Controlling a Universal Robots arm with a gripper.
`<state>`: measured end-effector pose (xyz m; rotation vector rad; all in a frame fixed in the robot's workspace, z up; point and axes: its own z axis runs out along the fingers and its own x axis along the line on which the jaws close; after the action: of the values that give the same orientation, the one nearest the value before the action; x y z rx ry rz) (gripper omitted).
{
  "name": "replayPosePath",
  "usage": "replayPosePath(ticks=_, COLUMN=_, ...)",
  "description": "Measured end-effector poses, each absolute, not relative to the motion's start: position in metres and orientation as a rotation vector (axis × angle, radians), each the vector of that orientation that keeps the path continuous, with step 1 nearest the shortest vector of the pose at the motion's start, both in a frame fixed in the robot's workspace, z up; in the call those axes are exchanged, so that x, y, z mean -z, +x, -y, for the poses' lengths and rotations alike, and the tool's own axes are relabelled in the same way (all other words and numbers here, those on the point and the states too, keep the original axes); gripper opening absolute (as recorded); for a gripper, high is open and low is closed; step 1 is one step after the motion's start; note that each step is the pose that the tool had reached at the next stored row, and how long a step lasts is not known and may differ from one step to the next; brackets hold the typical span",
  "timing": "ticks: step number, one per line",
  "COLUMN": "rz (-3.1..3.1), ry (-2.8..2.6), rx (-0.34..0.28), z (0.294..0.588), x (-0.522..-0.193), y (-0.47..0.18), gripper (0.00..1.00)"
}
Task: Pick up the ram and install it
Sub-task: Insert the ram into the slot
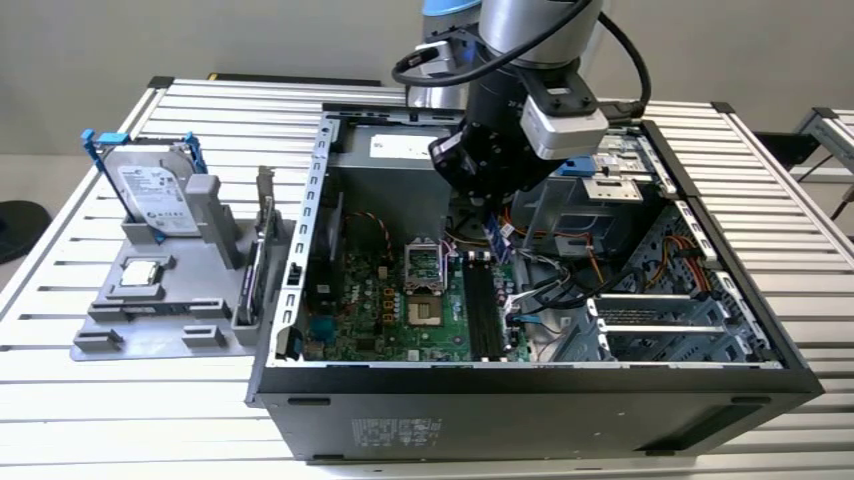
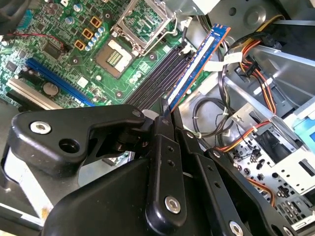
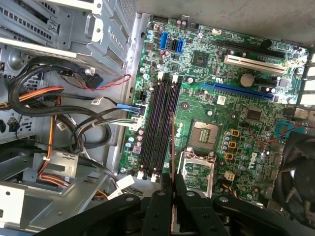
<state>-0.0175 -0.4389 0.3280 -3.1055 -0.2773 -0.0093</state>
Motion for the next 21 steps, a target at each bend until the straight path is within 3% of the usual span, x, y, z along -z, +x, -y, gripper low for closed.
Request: replayPosePath(ticks=21, rz=0.277, ry=-3.105, rx=0.009, z=0.4389, x=-0.3241, y=-0.0175, gripper=0.00)
